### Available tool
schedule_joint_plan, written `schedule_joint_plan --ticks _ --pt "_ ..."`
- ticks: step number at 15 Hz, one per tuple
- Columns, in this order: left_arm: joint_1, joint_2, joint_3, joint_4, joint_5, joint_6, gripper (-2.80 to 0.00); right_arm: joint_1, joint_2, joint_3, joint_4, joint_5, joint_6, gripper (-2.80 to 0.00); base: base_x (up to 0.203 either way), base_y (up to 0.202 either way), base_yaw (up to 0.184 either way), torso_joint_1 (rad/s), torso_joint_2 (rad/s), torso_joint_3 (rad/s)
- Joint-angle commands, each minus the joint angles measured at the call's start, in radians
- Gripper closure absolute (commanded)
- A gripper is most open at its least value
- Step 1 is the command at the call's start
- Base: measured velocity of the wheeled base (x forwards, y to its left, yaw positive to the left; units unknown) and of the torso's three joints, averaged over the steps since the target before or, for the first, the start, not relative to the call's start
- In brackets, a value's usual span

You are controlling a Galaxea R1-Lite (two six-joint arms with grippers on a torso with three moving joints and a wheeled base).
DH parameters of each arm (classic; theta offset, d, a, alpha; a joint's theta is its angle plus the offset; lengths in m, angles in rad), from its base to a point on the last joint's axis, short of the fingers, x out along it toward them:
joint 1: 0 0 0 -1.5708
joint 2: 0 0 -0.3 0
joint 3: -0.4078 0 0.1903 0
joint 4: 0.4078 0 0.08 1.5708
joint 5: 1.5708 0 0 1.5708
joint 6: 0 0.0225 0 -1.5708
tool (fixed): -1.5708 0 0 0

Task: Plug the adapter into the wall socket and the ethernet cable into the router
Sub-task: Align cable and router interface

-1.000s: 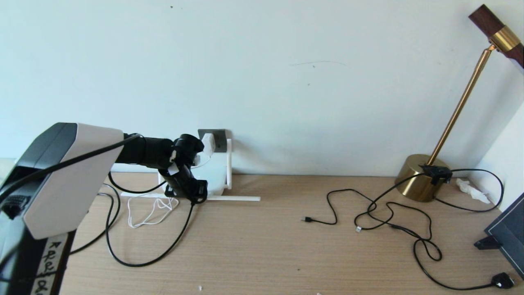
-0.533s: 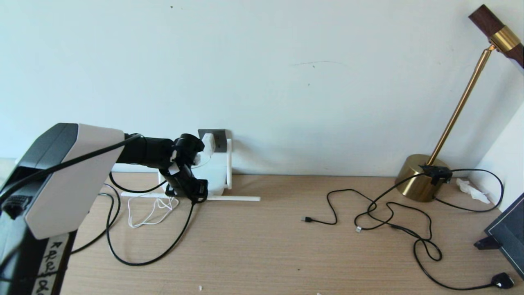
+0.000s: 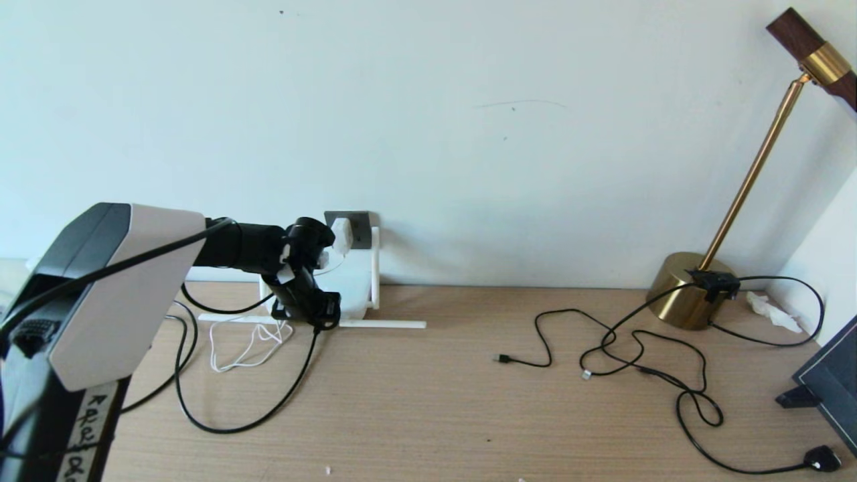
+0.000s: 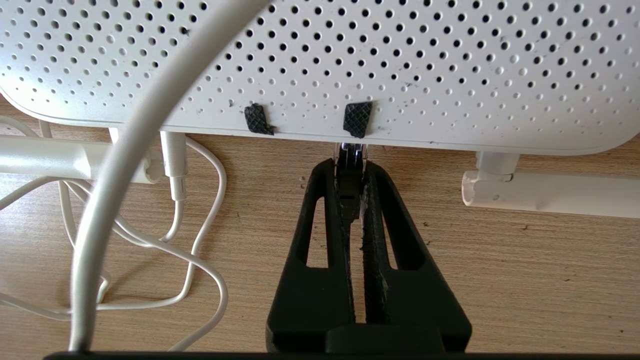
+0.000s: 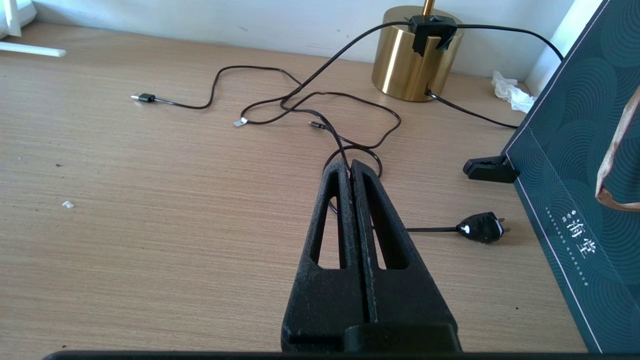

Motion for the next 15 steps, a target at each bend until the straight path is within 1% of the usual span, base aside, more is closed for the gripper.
schedule_joint_plan --ticks 1,7,10,15 --pt "0.003 0.006 -0.004 -0.003 0.002 -0.001 0.0 0.0 0.0 0.0 0.0 0.0 -0.001 0.0 0.0 0.0 0.0 0.0 0.0 0.0" --pt "0.003 0.006 -0.025 0.001 0.002 0.0 0.0 0.0 0.0 0.0 0.0 0.0 -0.001 0.0 0.0 0.0 0.0 0.0 0.0 0.0" --pt "0.003 0.012 -0.048 0.023 0.002 0.006 0.0 0.0 0.0 -0.001 0.0 0.0 -0.001 0.0 0.0 0.0 0.0 0.0 0.0 0.0" --pt "0.007 0.01 -0.051 0.028 0.002 0.007 0.0 0.0 0.0 0.0 0.0 0.0 -0.003 0.0 0.0 0.0 0.0 0.0 0.0 0.0"
